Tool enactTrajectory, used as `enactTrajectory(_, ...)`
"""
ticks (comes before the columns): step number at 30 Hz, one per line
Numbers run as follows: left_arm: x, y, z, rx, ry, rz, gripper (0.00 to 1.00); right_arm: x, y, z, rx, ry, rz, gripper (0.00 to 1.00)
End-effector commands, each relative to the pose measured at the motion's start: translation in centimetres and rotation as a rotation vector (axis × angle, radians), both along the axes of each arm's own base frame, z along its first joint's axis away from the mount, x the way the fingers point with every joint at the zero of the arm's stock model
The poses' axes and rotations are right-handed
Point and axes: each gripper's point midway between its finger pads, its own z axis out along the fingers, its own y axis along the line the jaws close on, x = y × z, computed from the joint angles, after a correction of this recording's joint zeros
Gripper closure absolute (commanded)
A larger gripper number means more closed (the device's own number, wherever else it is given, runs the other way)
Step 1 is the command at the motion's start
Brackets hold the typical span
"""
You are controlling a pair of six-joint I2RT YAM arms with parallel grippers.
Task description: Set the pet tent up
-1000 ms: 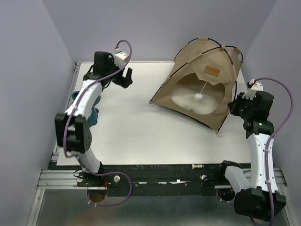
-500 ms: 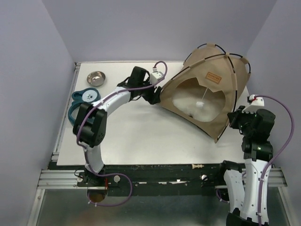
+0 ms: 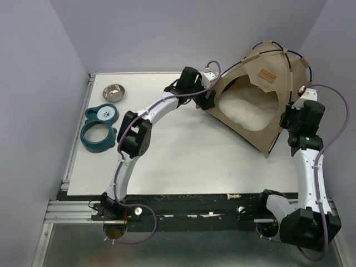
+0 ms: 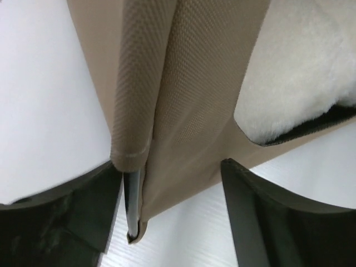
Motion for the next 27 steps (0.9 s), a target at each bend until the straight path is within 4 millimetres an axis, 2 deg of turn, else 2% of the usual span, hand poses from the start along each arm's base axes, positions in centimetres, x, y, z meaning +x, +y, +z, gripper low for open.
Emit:
enactTrajectory(1,-0.7,4.7,4.2,0.008,-0.025,0.046,0.1,2.3,-1.9,3.3,-0.109,-0.076,-0.017,0.61)
enactTrajectory(2,-1.6,6.5,5.5,-0.001,-0.013,0.042,0.07,2.1,-1.8,3.1,-0.101,-0.059,-0.011,0.51)
enactTrajectory(4,-4.0,10.5,6.6,-0.002,0.039,0.018,0.01,1.8,-0.1,3.3,-0.078,-0.065,0.075,0.23)
enactTrajectory(7,-7.0,16.8,8.2,0.031,0.041,0.032,0.01,0.5,2.5,4.4,-0.033,-0.085,0.191,0.0)
enactTrajectory(9,-8.6,20.7,7.9,0.081,0.047,0.069,0.01,-0.6,4.1,5.7,-0.019,-0.1,0.265,0.0)
enactTrajectory(12,-9.5,26.7,7.3,0.181,0.035,0.164,0.01,-2.5,6.2,8.3,-0.022,-0.112,0.374,0.0)
enactTrajectory(15,-8.8,32.7,6.1,0.288,0.034,0.311,0.01,-4.7,9.1,10.8,-0.038,-0.154,0.534,0.0)
enactTrajectory(16,-8.4,34.1,5.9,0.322,0.018,0.318,0.01,-5.4,9.9,11.6,-0.049,-0.175,0.583,0.0)
enactTrajectory(17,-7.6,36.9,5.7,0.357,0.011,0.381,0.01,-6.0,10.9,12.1,-0.049,-0.193,0.638,0.0)
enactTrajectory(19,-6.1,40.9,5.4,0.42,0.004,0.459,0.01,-7.1,12.6,12.7,-0.04,-0.207,0.743,0.0)
enactTrajectory(20,-5.4,42.2,4.9,0.466,0.008,0.465,0.01,-7.5,13.4,12.6,-0.025,-0.2,0.788,0.0)
enactTrajectory(23,-2.3,45.3,3.7,0.614,-0.01,0.493,0.01,-7.8,15.8,10.9,0.013,-0.13,0.918,0.0)
enactTrajectory(26,1.0,46.6,2.4,0.681,-0.04,0.504,0.01,-7.7,18.0,7.9,-0.01,-0.016,1.015,0.0)
enactTrajectory(27,2.3,47.0,2.5,0.706,-0.063,0.509,0.02,-8.0,19.2,7.3,-0.014,0.006,1.073,0.0)
